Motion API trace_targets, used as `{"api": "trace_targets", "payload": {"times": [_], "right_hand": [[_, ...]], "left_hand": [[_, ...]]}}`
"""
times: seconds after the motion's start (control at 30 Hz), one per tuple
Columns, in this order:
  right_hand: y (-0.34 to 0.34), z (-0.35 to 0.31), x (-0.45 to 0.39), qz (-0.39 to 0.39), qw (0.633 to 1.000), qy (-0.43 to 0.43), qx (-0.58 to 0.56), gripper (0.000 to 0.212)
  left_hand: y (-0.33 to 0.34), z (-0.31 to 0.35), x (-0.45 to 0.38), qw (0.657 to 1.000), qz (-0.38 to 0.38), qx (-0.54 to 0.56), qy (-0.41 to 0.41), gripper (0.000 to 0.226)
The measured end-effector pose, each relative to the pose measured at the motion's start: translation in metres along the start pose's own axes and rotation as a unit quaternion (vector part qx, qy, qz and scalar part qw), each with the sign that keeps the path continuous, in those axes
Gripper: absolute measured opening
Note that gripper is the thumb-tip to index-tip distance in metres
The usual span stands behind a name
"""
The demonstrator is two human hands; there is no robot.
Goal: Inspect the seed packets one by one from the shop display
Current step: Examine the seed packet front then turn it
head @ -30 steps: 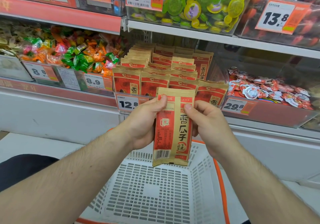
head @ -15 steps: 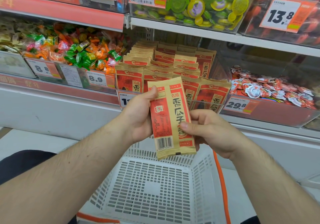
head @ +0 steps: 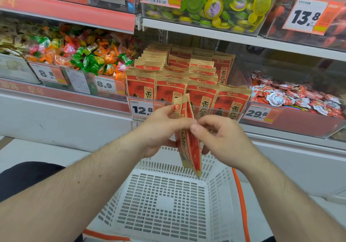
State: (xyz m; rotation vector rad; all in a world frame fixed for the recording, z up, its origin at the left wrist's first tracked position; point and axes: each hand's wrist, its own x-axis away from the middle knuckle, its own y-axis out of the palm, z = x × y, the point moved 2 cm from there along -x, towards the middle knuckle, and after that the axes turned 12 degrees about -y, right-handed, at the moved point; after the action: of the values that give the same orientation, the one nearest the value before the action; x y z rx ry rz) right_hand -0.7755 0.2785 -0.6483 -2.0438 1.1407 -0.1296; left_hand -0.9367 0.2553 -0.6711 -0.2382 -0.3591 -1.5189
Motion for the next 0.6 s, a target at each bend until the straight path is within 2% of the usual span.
{"api": "trace_targets", "payload": {"times": [0.07, 0.2, 0.3, 0.37, 0.53, 0.6], "right_hand": [[-0.0024, 0.0005, 0.0003, 0.033, 0.999, -0.030, -0.018, 0.018], [0.0021, 0.0017, 0.0006, 0.034, 0.998, -0.046, -0.011, 0.026], [0.0029, 0.0058, -0.0021, 0.030, 0.995, -0.012, -0.098, 0.029], [0.0017, 0.0074, -0.0032, 0.024, 0.991, -0.001, -0.133, 0.033], [0.0016, 0.0048, -0.0032, 0.018, 0.992, -0.007, -0.128, 0.026], [-0.0035, 0.0045, -0.0028, -0.008, 0.993, -0.010, -0.119, 0.027]], "left_hand": [[0.0026, -0.0008, 0.0007, 0.999, -0.026, -0.027, 0.014, 0.026], [0.0065, -0.0021, 0.0049, 0.997, -0.068, -0.036, 0.021, 0.044], [0.0071, -0.0017, 0.0064, 0.996, -0.090, -0.025, 0.013, 0.054], [0.0076, -0.0017, 0.0063, 0.995, -0.096, -0.023, 0.011, 0.054], [0.0065, -0.0015, 0.0055, 0.995, -0.092, -0.025, 0.007, 0.048], [0.0051, 0.0003, 0.0053, 0.997, -0.080, -0.010, 0.009, 0.041]]}}
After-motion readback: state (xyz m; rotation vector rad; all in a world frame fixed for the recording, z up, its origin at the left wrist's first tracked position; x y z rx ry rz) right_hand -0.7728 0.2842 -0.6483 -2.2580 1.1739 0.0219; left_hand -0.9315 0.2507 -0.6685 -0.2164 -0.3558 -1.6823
